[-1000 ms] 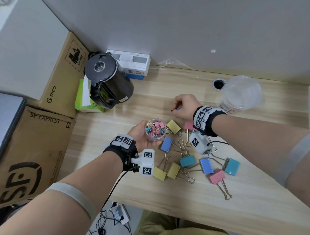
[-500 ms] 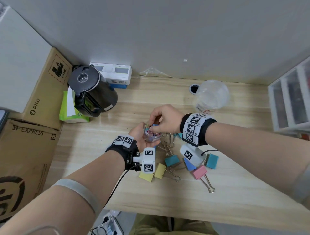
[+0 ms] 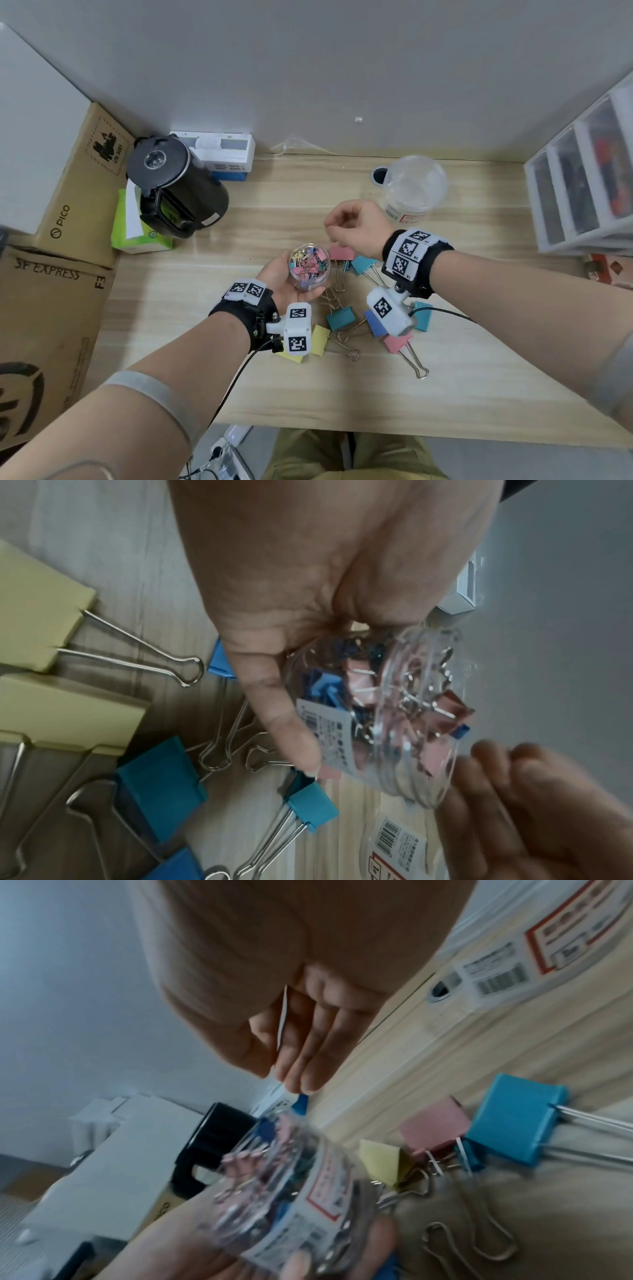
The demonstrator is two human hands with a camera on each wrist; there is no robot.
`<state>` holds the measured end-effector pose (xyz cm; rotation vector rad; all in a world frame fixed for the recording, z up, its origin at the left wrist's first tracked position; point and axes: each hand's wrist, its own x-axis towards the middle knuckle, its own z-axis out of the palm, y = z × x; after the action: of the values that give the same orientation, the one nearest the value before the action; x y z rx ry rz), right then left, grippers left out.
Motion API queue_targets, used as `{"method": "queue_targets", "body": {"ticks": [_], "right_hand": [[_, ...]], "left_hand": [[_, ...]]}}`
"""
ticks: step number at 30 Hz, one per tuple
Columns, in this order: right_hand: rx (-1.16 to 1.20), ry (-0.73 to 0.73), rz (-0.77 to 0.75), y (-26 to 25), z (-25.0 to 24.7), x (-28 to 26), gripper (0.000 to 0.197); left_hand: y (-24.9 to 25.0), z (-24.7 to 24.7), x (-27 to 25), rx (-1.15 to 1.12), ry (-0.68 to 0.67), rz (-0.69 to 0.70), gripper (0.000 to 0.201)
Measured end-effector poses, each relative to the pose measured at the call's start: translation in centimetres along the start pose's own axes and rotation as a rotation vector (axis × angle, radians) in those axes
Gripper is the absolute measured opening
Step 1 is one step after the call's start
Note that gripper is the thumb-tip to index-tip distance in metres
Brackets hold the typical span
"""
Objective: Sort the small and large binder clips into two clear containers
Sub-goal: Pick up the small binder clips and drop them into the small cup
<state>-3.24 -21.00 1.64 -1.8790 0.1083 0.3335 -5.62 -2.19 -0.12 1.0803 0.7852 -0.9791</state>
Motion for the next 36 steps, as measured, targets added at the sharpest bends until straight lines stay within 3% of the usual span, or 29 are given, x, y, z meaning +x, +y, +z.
{"method": "queue_targets", "body": {"ticks": [2, 6, 9, 20, 26, 30, 36], "right_hand": [[-0.118, 0.019, 0.09, 1.0, -0.7, -0.1, 0.015], [-0.369, -0.216, 0.349, 3.9, -0.8, -1.2, 0.013], [-0.395, -0.288, 0.404, 5.3, 0.4, -2.0, 0.019], [-0.155, -0.088, 0.378, 7.0, 3.0, -1.8, 0.038], [-0.615, -0.044, 0.201, 6.2, 1.9, -1.8, 0.014], [-0.851, -0.024, 0.139, 6.8, 2.0, -1.5, 0.037], [-0.874, 0.011, 0.126, 6.8, 2.7, -0.9, 0.043]], "left_hand": [[-0.1, -0.4, -0.1, -0.002, -0.017, -0.006, 0.048], [-0.3, -1.2, -0.4, -0.022, -0.013, -0.028, 0.056], [-0.6, -1.7, -0.2, -0.014, -0.003, -0.02, 0.055], [-1.1, -2.1, -0.4, -0.026, -0.012, -0.025, 0.055], [-0.7, -2.3, -0.7, -0.028, -0.001, -0.027, 0.051], [-0.9, -2.7, -0.6, -0.021, 0.013, -0.038, 0.051], [-1.1, -3.3, -0.2, 0.005, 0.048, -0.035, 0.047]]}}
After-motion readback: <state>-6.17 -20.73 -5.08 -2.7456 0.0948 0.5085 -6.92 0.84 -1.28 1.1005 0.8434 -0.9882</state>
